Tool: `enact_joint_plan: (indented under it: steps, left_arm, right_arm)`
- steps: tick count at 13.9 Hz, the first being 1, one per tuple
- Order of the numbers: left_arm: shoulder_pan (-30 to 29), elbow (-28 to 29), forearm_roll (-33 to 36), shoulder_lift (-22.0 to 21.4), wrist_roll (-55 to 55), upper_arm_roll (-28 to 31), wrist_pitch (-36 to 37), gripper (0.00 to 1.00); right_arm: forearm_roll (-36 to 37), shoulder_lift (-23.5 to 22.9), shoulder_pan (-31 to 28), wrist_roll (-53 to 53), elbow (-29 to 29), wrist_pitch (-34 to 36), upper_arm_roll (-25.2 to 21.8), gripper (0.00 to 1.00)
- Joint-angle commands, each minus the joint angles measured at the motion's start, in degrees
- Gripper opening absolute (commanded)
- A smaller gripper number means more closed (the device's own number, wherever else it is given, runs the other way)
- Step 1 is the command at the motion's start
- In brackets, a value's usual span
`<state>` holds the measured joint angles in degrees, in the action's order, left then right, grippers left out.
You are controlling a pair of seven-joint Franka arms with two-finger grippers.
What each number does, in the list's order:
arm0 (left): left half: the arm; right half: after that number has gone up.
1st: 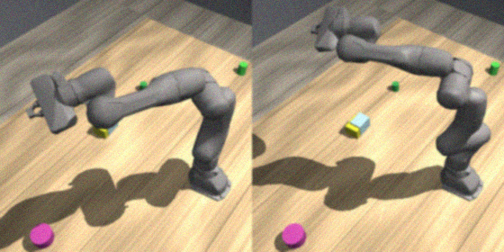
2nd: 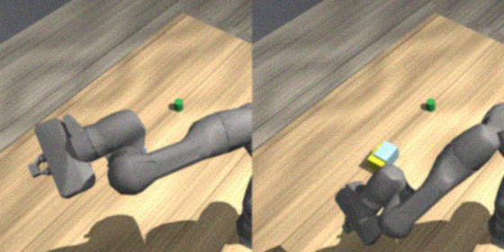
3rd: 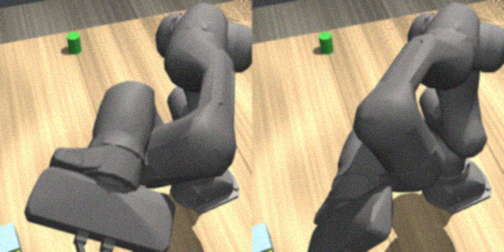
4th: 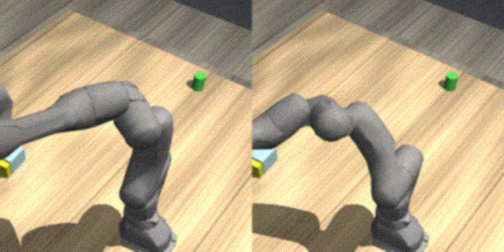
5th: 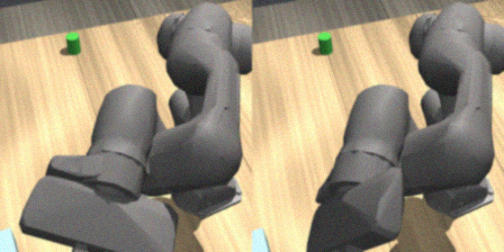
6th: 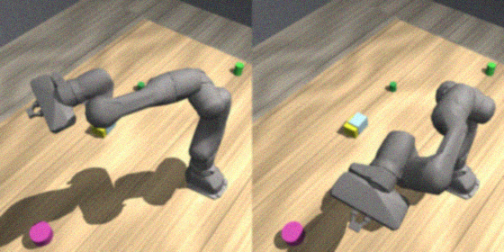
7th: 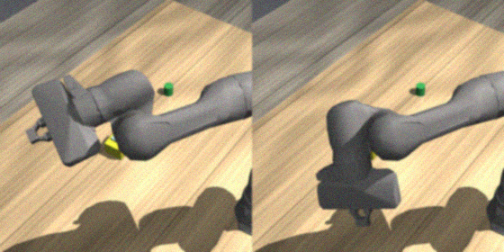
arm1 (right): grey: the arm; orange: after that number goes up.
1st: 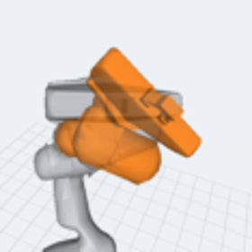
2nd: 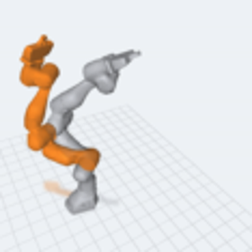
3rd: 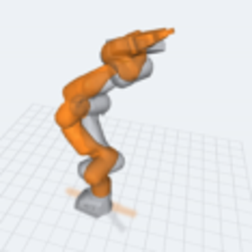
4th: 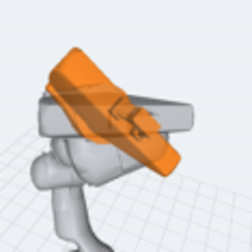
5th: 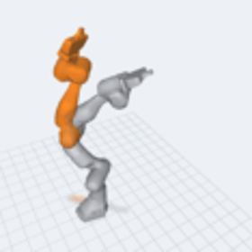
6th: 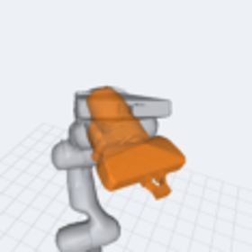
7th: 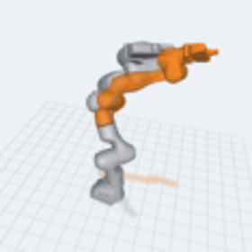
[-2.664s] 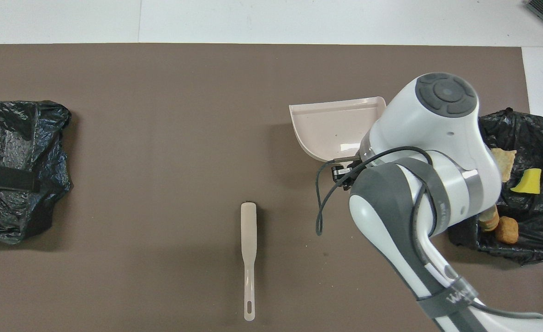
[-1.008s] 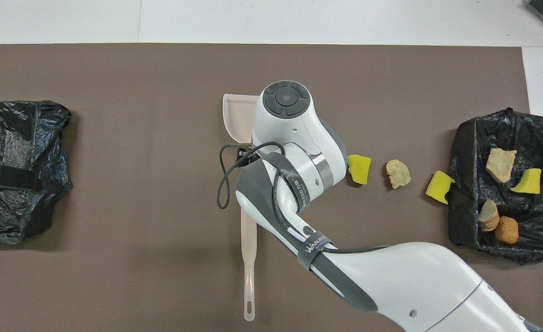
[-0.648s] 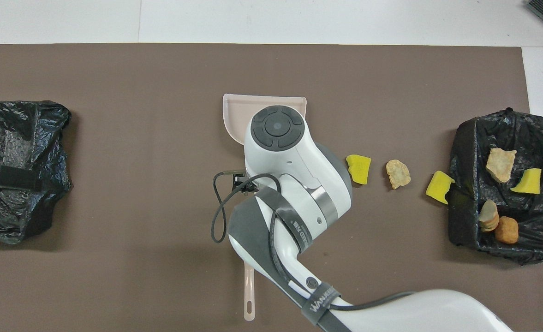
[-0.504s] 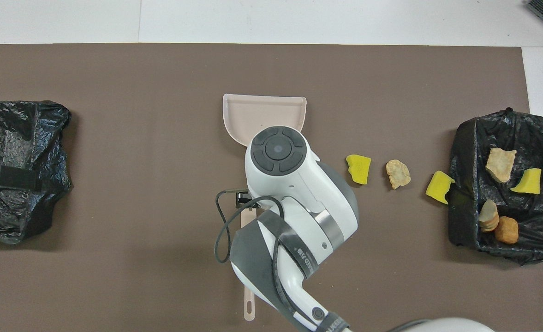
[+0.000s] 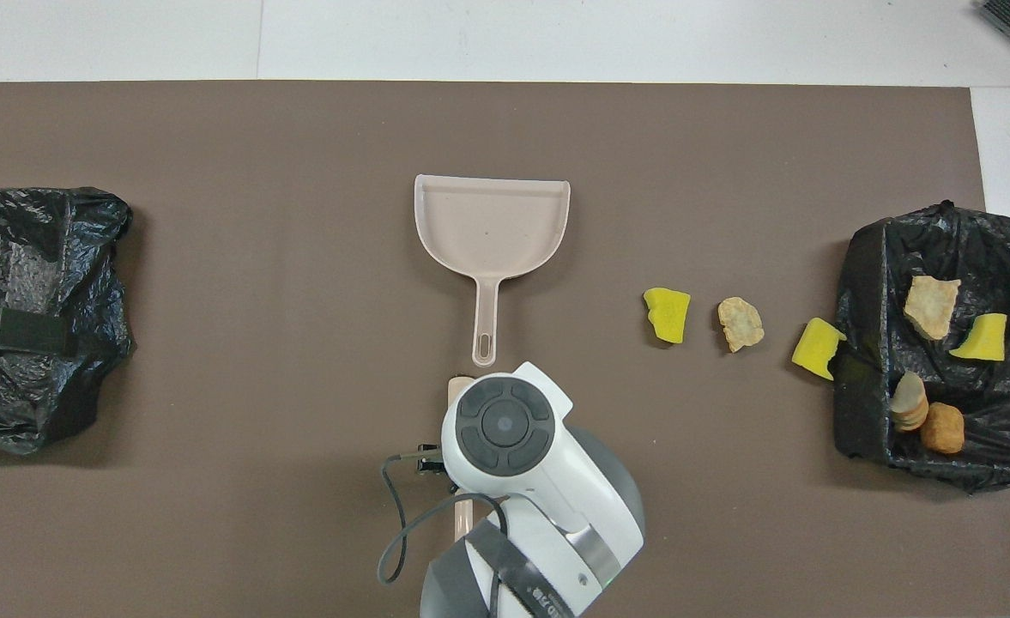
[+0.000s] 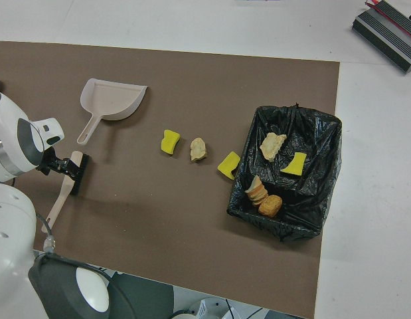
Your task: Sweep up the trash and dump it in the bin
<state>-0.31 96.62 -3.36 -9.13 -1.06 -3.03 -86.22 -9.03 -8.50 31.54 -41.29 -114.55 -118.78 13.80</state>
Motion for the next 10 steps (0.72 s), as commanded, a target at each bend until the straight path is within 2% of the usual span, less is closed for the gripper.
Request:
enact_joint_plan:
  steps: [1,4,10]
  left_arm:
    - [0.5,-0.4,0.7,-0.1,-0.3,0.1,-0.4,1.0]
    - [0.5,-0.4,0.7,-0.1,-0.3,0.1,-0.4,1.0]
    - [0.6,-0.4,0.7,-0.1,-0.4,0.1,-0.4,1.0]
  right_arm:
    - [-1.7,1.6,3.3,-4.3,-5.5,-5.4,-0.2,1.0]
    - [-1.7,1.7,5.0,-4.6,-7.5,-5.9,-0.1,1.0]
    - [-1.7,1.5,6.3,-6.1,-8.4,-6.3,-0.1,0.76]
